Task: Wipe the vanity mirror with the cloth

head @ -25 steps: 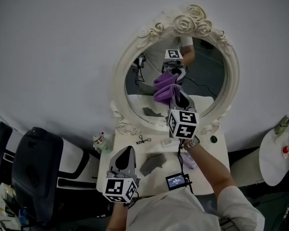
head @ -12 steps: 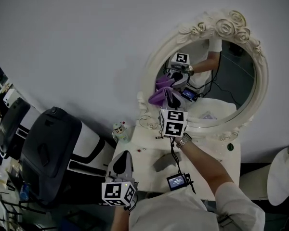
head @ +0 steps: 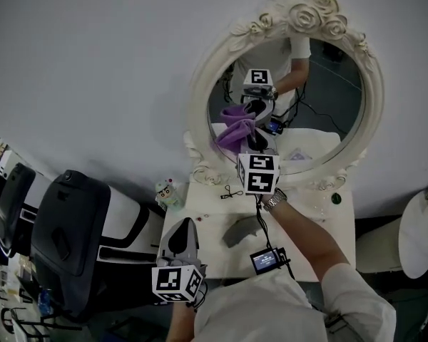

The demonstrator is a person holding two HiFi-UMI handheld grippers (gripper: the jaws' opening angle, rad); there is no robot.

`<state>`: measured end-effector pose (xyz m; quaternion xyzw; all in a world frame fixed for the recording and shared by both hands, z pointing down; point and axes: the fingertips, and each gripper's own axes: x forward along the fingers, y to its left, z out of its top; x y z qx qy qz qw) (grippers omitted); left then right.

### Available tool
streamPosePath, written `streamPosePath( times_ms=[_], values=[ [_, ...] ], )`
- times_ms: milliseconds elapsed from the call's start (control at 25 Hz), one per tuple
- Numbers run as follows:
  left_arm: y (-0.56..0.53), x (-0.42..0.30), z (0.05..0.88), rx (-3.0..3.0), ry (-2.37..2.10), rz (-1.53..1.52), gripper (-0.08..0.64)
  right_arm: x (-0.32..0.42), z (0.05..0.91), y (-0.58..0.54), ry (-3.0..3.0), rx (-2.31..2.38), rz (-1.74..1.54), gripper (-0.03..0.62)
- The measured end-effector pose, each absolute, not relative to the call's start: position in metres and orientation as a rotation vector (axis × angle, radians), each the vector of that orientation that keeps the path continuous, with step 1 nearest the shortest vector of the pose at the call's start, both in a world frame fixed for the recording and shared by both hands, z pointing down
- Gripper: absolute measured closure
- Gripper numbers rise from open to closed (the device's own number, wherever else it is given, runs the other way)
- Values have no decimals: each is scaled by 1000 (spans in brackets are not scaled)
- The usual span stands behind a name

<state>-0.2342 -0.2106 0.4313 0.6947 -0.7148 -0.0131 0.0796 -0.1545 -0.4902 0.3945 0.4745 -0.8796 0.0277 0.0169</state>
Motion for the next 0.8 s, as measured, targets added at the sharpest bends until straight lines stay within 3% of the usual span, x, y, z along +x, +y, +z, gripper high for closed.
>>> streamPosePath(
  times_ms=[800],
  values=[
    [-293,-105,443,2430,-1670,-69,560,94,400,-534,-2375,1948,59,527]
  ],
)
